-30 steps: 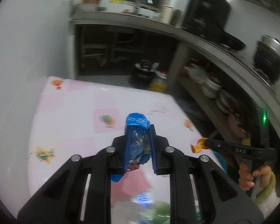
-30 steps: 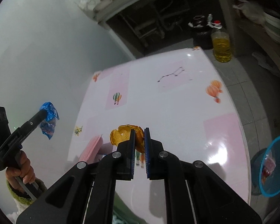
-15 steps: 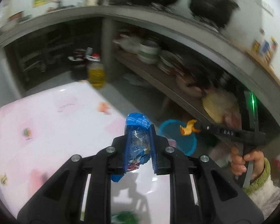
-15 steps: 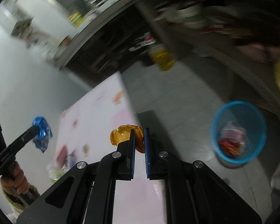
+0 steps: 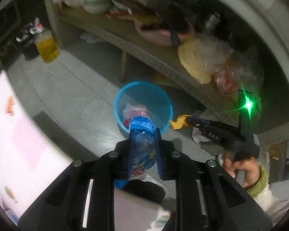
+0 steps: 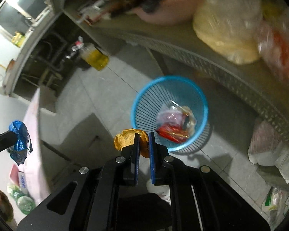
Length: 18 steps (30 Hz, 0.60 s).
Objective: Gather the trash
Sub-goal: 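Carry the orange peel and blue wrapper over the blue basket with both grippers, then open both grippers to drop the peel and wrapper into the basket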
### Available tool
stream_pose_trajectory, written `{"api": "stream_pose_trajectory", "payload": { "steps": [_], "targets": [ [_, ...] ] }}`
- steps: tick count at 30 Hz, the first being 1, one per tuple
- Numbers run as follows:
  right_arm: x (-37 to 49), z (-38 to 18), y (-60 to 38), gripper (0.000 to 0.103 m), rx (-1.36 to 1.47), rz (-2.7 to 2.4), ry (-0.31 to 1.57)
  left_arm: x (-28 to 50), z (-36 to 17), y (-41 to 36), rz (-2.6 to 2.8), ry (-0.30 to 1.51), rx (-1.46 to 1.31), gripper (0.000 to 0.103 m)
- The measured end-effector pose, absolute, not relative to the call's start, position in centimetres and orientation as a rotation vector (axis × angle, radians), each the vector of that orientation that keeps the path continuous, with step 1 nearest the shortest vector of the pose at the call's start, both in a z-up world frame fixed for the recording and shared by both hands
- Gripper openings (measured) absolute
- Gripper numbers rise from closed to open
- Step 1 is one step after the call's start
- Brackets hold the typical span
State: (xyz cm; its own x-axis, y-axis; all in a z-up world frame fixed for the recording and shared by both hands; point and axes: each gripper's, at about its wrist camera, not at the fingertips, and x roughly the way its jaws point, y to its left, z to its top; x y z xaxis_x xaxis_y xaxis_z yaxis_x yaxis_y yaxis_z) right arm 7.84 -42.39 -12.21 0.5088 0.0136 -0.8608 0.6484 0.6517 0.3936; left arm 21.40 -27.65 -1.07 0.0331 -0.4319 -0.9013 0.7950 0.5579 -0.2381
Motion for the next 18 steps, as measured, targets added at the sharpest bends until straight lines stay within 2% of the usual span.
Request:
{"api": "stream_pose_trajectory", "payload": {
  "steps": [4,5,6,8,11,18],
  "targets": [
    [9.3,-14.4,-44.4,0.010,0.799,-0.459,0.985,22.1,-3.4,-31.8,-0.974,1.251,0.384,0.018],
    [9.8,-15.0,-45.2,0.011,0.805,-0.461,0.990,22.3,-3.6,-33.0,-0.981,1.242,0.369,0.026],
    [10.4,-15.8,-45.8,0.013,0.811,-0.460,0.995,22.5,-3.8,-34.0,-0.990,1.232,0.350,0.044],
    [11.0,-17.4,-46.9,0.017,0.809,-0.468,1.011,23.0,-4.0,-35.4,-0.950,1.193,0.331,0.070],
    [11.2,-19.8,-48.4,0.030,0.807,-0.511,1.040,23.1,-4.0,-36.2,-0.952,1.172,0.309,0.071],
    [9.3,-20.3,-48.3,0.040,0.774,-0.556,1.019,22.9,-2.9,-33.9,-0.955,1.147,0.277,0.072]
  ]
}}
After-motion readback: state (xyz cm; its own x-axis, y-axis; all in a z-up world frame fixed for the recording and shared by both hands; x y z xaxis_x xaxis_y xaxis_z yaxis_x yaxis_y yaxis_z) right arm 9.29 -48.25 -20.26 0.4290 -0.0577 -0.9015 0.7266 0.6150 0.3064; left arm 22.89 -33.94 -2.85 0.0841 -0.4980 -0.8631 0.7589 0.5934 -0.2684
